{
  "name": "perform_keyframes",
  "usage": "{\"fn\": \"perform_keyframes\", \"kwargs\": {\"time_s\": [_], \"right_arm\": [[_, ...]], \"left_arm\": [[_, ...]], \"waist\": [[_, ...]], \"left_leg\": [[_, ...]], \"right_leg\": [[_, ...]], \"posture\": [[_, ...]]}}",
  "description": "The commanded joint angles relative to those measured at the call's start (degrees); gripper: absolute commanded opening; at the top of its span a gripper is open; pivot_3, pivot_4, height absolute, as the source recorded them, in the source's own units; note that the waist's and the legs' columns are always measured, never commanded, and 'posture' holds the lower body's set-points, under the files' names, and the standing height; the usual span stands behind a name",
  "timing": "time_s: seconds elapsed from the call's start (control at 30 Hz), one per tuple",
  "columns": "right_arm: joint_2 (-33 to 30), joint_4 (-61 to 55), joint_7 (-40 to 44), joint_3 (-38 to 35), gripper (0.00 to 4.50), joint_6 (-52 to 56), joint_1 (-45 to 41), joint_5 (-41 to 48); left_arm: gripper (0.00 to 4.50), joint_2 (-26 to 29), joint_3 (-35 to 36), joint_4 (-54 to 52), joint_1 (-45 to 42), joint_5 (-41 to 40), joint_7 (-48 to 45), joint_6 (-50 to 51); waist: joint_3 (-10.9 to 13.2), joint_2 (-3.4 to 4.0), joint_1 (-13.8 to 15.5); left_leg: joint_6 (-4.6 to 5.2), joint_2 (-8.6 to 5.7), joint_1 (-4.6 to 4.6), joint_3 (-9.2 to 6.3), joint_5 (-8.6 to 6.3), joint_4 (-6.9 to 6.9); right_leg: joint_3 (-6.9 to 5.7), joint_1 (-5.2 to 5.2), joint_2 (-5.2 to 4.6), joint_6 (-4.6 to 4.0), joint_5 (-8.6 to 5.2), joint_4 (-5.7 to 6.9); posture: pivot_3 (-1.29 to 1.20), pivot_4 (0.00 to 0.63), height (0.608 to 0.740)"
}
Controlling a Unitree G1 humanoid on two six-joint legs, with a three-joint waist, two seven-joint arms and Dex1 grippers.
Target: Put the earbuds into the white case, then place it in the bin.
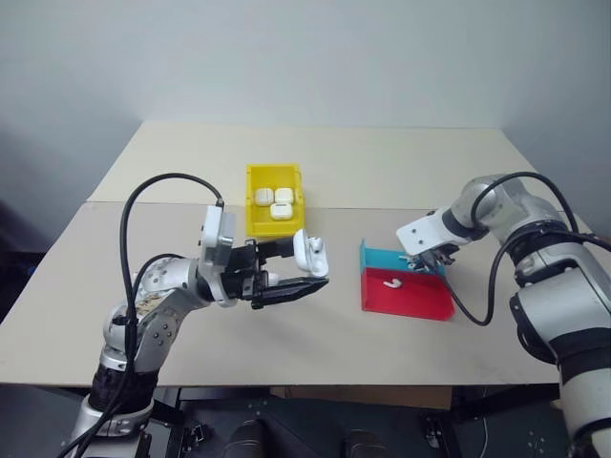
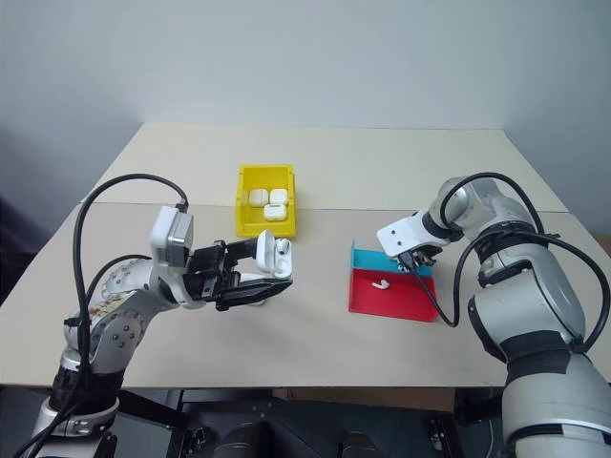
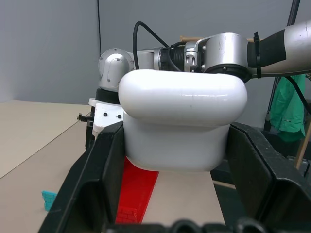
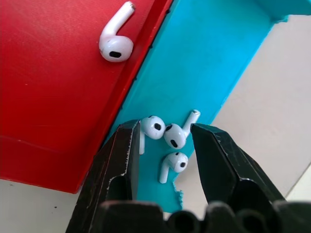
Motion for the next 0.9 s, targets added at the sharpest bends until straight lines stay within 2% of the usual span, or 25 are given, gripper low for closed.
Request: {"fn": "perform_keyframes", "kwargs": {"time_s": [0.03,0.3,0.9], "right_arm": [[0.0,0.7,1.0,-0.9,2.07,-1.4,-2.1,-0.6],[0.9,2.1,-3.6,0.2,2.07,-0.9,-1.5,-4.7],[2.2,3.6,-6.0,1.0,2.07,0.0,-0.7,-9.1]], "left_arm": [[2.81,1.1,2.1,-3.2,0.8,-2.0,1.1,0.3],[2.81,2.3,2.9,-5.2,2.5,-2.9,3.1,0.8],[2.81,3.5,3.5,-7.9,4.3,-4.5,5.8,1.2]], "waist": [[0.0,0.0,0.0],[0.0,0.01,0.0],[0.0,0.01,0.0]], "left_leg": [[0.0,0.0,0.0,0.0,0.0,0.0],[-0.01,0.0,0.01,0.0,0.01,0.01],[-0.02,0.0,0.02,0.0,0.01,-0.01]], "right_leg": [[0.0,0.0,0.0,0.0,0.0,0.0],[0.0,0.0,0.0,0.0,0.0,0.01],[0.0,0.01,0.0,-0.01,0.0,0.01]], "posture": [[0.0,0.15,0.74],[0.0,0.15,0.74],[0.0,0.15,0.74]]}}
